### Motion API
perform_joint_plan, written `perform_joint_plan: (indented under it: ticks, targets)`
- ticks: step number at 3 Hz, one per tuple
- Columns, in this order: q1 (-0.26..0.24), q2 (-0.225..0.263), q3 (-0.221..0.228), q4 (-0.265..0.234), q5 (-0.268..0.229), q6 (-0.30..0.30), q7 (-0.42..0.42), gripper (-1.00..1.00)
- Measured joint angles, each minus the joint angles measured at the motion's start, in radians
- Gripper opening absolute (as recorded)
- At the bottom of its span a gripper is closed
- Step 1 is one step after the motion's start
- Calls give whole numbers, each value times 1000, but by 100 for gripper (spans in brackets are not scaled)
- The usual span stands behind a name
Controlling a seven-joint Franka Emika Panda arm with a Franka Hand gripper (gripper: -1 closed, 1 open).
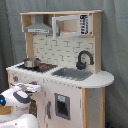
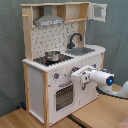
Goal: Play with the kitchen
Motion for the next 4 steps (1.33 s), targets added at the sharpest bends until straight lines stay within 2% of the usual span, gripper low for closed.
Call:
perform_joint_plan:
  ticks: [1, 2, 3, 4]
  targets:
    - [36, 7, 12, 0, 0, -6, 116, 100]
    - [77, 8, 41, -21, 0, -9, 209, 100]
    - [78, 8, 50, -63, 0, -2, 319, 100]
    - [78, 8, 60, -68, 0, -3, 423, 100]
